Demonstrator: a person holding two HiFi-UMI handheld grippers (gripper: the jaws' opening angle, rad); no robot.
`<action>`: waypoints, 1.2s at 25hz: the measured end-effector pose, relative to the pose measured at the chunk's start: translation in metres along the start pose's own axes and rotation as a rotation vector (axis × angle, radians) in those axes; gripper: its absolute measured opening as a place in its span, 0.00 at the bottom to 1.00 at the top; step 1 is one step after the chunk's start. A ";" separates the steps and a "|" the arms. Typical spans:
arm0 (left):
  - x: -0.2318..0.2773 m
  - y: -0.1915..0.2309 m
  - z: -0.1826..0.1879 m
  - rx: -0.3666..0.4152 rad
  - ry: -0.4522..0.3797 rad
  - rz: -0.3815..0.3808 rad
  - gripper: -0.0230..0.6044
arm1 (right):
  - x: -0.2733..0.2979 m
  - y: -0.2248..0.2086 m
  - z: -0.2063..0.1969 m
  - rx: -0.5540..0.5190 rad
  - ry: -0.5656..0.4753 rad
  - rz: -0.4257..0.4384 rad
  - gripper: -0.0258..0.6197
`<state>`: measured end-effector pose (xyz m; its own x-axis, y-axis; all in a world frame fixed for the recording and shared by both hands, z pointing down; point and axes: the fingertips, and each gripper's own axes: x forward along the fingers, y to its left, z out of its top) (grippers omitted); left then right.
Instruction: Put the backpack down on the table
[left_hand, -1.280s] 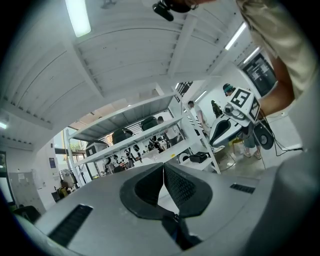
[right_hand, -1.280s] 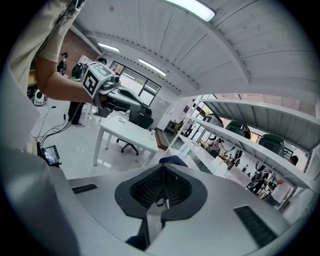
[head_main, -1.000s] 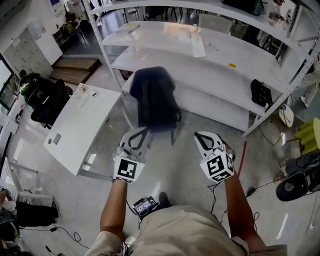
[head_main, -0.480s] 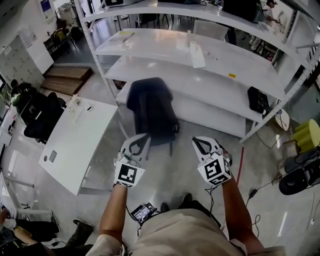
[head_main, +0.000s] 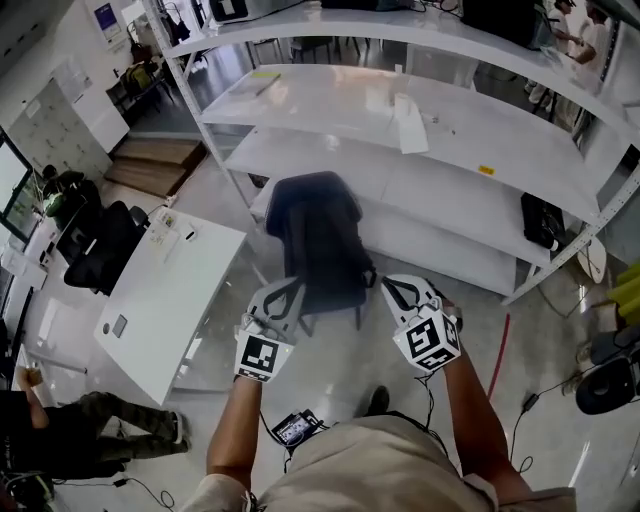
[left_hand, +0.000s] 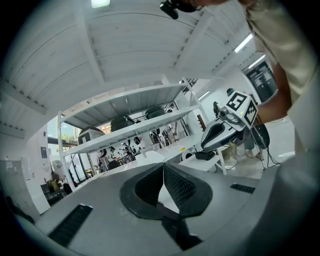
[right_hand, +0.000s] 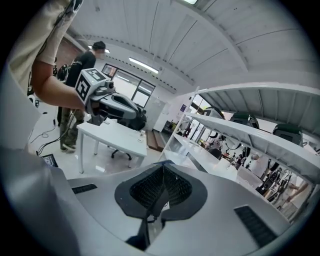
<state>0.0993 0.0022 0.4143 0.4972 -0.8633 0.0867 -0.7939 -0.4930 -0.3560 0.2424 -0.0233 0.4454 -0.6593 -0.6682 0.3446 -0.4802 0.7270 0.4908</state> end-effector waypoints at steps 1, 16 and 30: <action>0.008 0.002 -0.001 -0.008 0.006 0.007 0.06 | 0.006 -0.007 -0.003 0.001 -0.009 0.010 0.08; 0.082 0.053 -0.029 -0.041 0.089 0.082 0.06 | 0.098 -0.065 -0.027 0.020 -0.052 0.121 0.08; 0.133 0.175 -0.085 -0.098 0.010 -0.001 0.06 | 0.213 -0.090 0.008 0.024 0.035 0.046 0.08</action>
<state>-0.0033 -0.2086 0.4429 0.4948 -0.8637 0.0961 -0.8240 -0.5014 -0.2636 0.1410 -0.2301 0.4681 -0.6607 -0.6386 0.3945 -0.4638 0.7606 0.4543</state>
